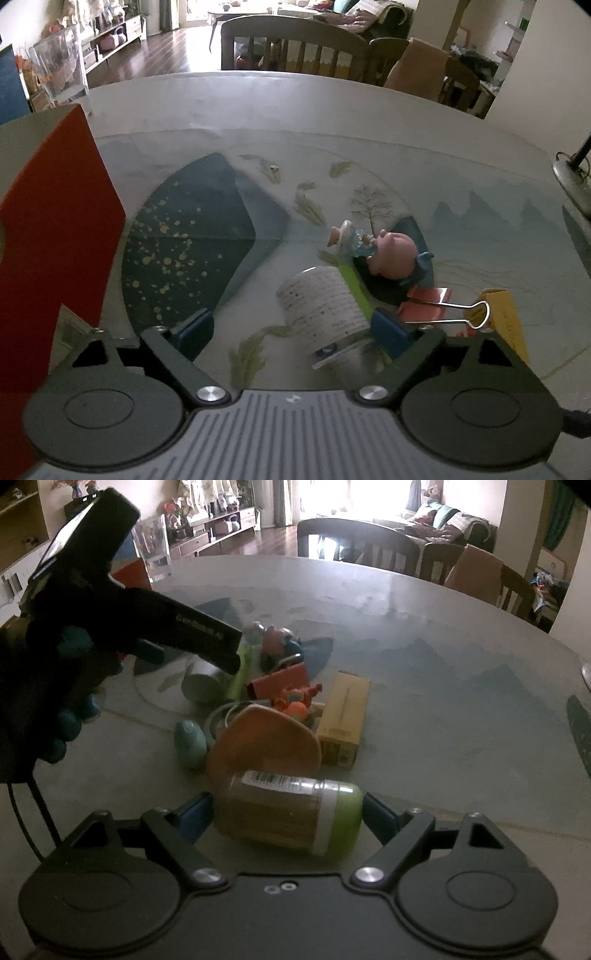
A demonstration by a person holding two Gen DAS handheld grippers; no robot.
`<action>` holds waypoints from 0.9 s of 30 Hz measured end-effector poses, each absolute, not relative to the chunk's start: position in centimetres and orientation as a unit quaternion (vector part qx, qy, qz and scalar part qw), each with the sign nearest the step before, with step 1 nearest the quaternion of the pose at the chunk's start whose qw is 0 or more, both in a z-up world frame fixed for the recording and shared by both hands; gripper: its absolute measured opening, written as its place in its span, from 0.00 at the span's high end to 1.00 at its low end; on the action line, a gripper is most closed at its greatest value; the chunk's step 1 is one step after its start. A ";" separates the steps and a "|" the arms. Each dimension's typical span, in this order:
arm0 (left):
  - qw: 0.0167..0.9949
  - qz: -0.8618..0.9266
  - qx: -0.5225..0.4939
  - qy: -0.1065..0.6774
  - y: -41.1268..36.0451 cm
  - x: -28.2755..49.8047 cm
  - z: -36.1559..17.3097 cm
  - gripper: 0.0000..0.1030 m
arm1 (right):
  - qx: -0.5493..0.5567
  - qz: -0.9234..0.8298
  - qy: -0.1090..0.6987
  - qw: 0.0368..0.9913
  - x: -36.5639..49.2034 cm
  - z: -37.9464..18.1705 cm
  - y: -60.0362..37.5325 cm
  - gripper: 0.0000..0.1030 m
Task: Organize rigid objects
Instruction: 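Grasp the clear plastic cup with the left tool while the right tool grasps the toothpick jar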
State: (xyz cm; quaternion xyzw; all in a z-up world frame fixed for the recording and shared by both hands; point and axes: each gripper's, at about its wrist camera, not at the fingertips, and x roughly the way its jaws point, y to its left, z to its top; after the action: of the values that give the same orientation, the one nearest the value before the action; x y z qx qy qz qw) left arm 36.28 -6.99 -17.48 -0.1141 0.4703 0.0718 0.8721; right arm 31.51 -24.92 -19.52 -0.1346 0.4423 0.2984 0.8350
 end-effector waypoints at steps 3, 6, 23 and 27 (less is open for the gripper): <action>0.873 0.063 -0.120 0.468 -7.0 36.2 -17.4 0.20 | -0.135 0.296 0.442 0.836 31.5 -19.6 -24.9 0.16; 0.874 0.055 -0.131 0.466 -7.0 36.0 -17.2 0.33 | -0.138 0.295 0.443 0.835 31.4 -19.6 -24.8 0.16; 0.878 0.032 -0.138 0.457 -6.9 34.5 -15.5 0.57 | -0.135 0.273 0.439 0.845 30.1 -18.3 -25.5 0.17; 0.879 0.024 -0.144 0.453 -6.7 33.7 -14.9 0.58 | -0.128 0.274 0.430 0.851 29.5 -17.0 -25.7 0.17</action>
State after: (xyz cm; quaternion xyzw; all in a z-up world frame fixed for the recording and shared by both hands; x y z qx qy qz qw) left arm 33.71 -6.68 -14.88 -0.1445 0.4535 0.0242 0.8792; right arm 29.46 -25.67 -16.99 -0.1281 0.4298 0.2737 0.8508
